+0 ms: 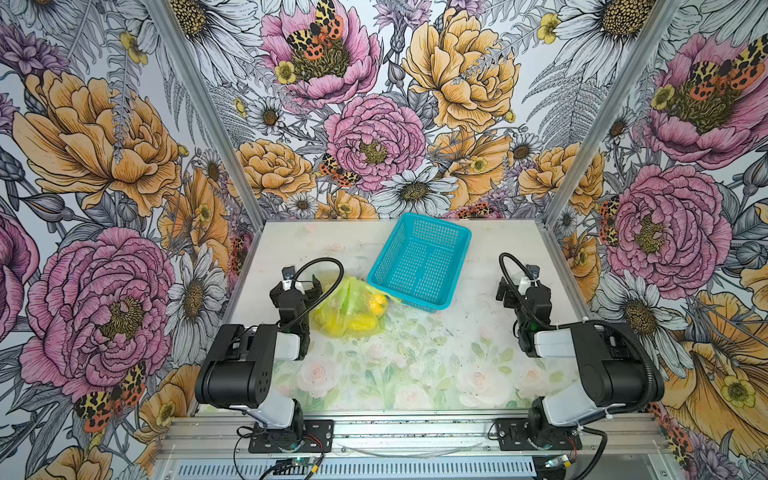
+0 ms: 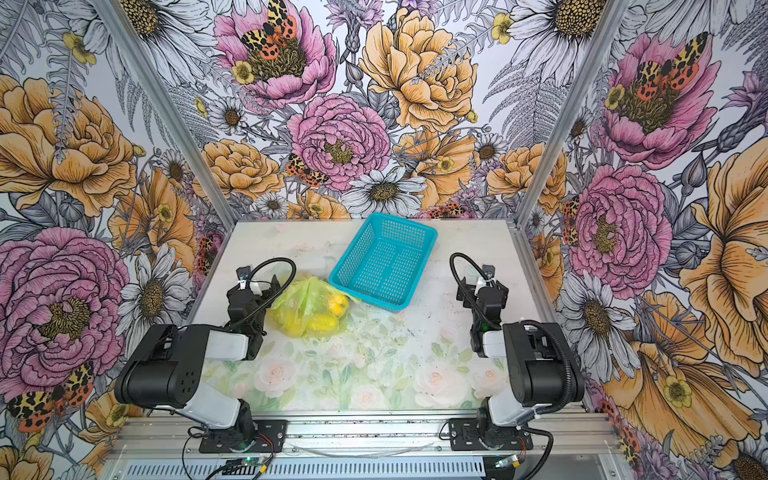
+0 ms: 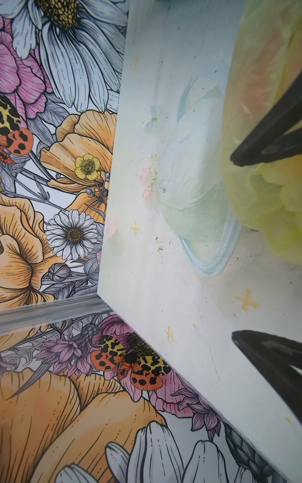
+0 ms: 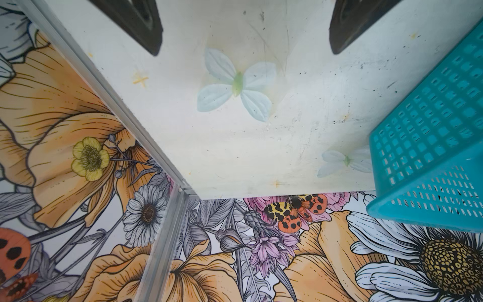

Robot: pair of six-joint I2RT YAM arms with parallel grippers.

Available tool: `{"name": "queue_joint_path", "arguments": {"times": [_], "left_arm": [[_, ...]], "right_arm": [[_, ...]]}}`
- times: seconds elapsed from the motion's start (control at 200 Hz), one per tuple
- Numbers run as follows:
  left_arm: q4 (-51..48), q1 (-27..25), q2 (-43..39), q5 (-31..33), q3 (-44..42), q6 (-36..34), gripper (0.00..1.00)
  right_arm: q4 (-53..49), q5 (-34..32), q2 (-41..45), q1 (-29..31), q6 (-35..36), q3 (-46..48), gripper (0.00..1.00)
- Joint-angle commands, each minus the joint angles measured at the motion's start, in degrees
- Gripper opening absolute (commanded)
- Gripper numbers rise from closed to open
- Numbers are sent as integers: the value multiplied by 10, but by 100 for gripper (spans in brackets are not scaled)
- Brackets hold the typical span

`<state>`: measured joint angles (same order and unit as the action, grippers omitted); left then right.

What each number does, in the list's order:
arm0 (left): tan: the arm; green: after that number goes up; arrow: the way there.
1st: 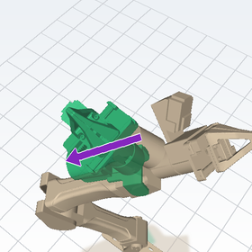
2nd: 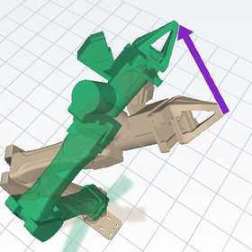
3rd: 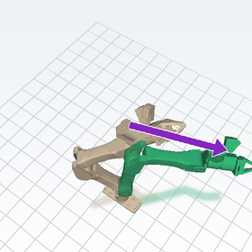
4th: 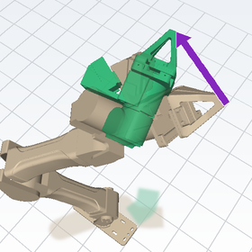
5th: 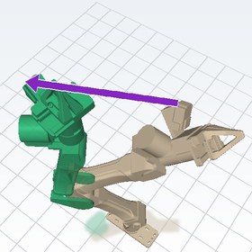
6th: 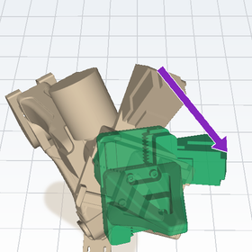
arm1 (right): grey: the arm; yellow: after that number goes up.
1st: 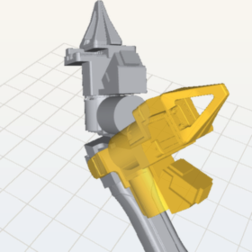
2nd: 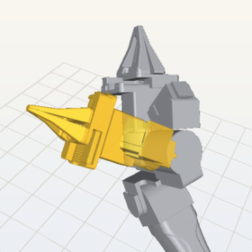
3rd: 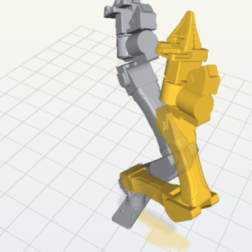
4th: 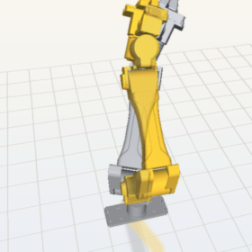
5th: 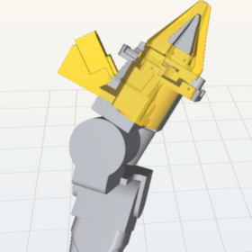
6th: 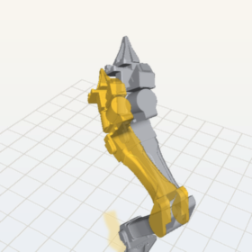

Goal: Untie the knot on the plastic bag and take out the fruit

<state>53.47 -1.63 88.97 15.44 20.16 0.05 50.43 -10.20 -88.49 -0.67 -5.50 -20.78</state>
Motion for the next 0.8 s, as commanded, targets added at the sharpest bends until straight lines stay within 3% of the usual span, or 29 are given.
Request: {"name": "queue_joint_path", "arguments": {"times": [0.0, 0.646, 0.796], "left_arm": [[21, 4, -1, -1, 6, 6, 99], [22, -1, -1, 5, 6, 1, 99], [45, -19, 1, 14, -4, -18, 99]], "right_arm": [[5, 4, 5, 3, 0, -11, 99], [16, 9, 8, 5, 3, -5, 99], [12, -35, 46, 5, -13, 11, 100]]}}
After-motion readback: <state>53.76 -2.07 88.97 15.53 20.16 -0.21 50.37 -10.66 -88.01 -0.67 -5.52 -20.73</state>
